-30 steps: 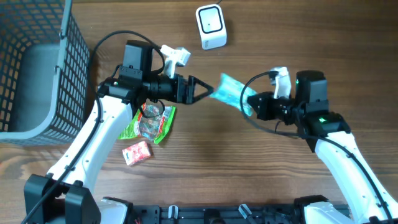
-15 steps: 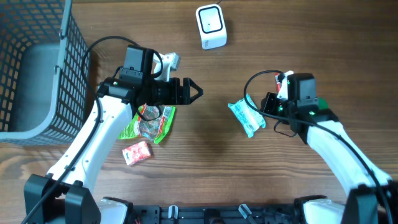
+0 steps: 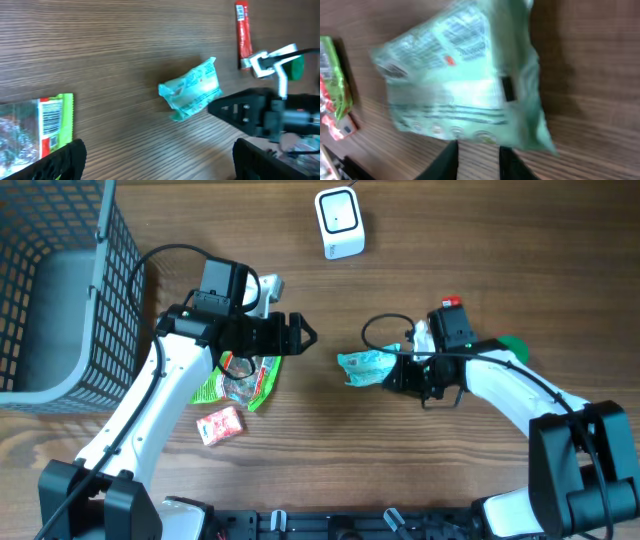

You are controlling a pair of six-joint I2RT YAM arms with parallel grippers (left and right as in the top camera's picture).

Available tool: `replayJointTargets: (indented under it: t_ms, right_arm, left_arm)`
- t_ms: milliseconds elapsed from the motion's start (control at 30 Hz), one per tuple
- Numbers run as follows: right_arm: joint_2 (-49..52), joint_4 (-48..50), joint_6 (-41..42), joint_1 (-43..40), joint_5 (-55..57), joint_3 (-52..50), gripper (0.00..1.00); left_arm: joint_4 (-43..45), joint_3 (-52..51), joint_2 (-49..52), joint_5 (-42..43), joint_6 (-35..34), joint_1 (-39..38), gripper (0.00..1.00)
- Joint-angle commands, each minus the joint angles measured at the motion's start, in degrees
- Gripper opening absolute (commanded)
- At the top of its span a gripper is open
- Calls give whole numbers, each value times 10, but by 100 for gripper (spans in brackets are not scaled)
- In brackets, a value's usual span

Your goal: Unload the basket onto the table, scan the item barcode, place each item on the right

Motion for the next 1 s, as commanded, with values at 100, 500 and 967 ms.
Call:
replayJointTargets:
  t_ms: [100, 500, 967]
  right_arm:
    - [-3, -39, -77, -3, -50, 49, 52]
    - [-3, 36, -107, -21, 27, 54, 70]
    - [84, 26, -123, -22, 21, 38, 70]
  left_arm:
    - [3, 2, 14, -21, -23, -14, 79]
    - [123, -2, 196, -19, -130, -192, 18]
    - [146, -3, 279, -119, -130, -210, 45]
